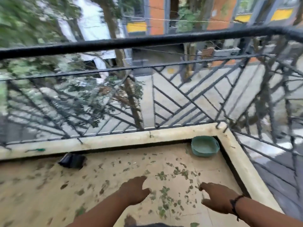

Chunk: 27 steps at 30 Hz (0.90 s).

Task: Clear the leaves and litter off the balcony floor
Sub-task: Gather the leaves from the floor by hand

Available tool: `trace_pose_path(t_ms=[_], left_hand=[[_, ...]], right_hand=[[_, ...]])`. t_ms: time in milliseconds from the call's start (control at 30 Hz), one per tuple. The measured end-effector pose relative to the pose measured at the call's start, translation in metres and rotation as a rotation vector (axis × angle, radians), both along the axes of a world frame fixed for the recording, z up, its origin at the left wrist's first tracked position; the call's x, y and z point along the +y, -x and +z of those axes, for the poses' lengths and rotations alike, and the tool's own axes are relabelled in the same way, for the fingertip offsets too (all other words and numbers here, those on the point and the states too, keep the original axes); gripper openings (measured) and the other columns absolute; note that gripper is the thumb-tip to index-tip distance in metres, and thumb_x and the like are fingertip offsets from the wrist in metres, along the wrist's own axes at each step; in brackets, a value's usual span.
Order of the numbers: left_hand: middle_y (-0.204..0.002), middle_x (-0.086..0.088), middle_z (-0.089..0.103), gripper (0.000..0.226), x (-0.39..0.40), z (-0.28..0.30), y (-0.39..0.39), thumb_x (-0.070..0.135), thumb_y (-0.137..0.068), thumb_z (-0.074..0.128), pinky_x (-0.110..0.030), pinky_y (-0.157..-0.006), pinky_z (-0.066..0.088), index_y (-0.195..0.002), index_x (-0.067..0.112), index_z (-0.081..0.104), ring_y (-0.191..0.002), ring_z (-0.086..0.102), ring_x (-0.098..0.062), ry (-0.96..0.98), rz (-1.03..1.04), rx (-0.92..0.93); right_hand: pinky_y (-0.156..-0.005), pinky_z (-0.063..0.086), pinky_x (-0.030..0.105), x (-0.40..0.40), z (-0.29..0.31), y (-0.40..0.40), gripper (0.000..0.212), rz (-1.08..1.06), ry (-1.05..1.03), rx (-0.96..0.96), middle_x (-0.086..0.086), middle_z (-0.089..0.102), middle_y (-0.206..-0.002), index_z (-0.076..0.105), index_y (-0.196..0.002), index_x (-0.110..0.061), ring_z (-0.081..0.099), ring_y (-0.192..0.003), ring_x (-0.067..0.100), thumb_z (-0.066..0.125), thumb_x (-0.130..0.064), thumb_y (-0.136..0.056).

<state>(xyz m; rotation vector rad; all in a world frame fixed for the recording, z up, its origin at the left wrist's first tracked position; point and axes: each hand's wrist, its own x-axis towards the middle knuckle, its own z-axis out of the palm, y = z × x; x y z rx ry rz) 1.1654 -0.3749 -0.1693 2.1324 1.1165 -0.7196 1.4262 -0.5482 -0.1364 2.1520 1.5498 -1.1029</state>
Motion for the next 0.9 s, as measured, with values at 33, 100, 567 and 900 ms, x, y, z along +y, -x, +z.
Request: trace_pose_path(t_ms=[33,100,567,900], left_hand=[[-0.163,0.001,0.021,0.07,-0.005,0.002,0.013,0.055,-0.099,0.041,-0.037,-0.118,0.025,-0.158,0.024,0.018,-0.148,0.026,-0.021,0.005,0.039,0.003],[-0.164,0.002,0.02,0.07,-0.013,0.011,0.045,0.056,-0.099,0.041,-0.036,-0.118,0.025,-0.158,0.026,0.018,-0.148,0.025,-0.02,0.02,0.136,0.012],[-0.161,0.01,0.025,0.077,-0.06,0.043,0.272,0.07,-0.089,0.042,-0.035,-0.114,0.032,-0.155,0.037,0.02,-0.143,0.033,-0.016,-0.034,0.734,-0.042],[-0.162,0.002,0.023,0.074,-0.101,0.043,0.429,0.061,-0.096,0.042,-0.032,-0.116,0.028,-0.157,0.025,0.019,-0.145,0.03,-0.019,-0.077,0.964,0.006]], right_hand=[[-0.098,0.038,0.026,0.008,0.007,0.002,0.049,0.057,-0.001,0.01,-0.005,0.048,-0.142,0.04,-0.139,-0.032,0.048,-0.127,0.016,0.05,-0.049,-0.095],[-0.1,0.039,0.026,0.027,0.024,0.014,0.048,0.194,-0.006,0.02,-0.01,0.048,-0.142,0.041,-0.138,-0.035,0.048,-0.127,0.012,0.051,-0.051,-0.093],[-0.104,0.041,0.032,0.149,0.08,0.228,0.051,0.826,-0.235,-0.008,-0.009,0.05,-0.139,0.041,-0.136,-0.038,0.049,-0.126,0.015,0.05,-0.059,-0.09],[-0.098,0.041,0.029,0.159,0.037,0.411,0.053,0.795,-0.239,0.062,-0.005,0.049,-0.139,0.038,-0.141,-0.034,0.05,-0.126,0.017,0.051,-0.053,-0.093]])
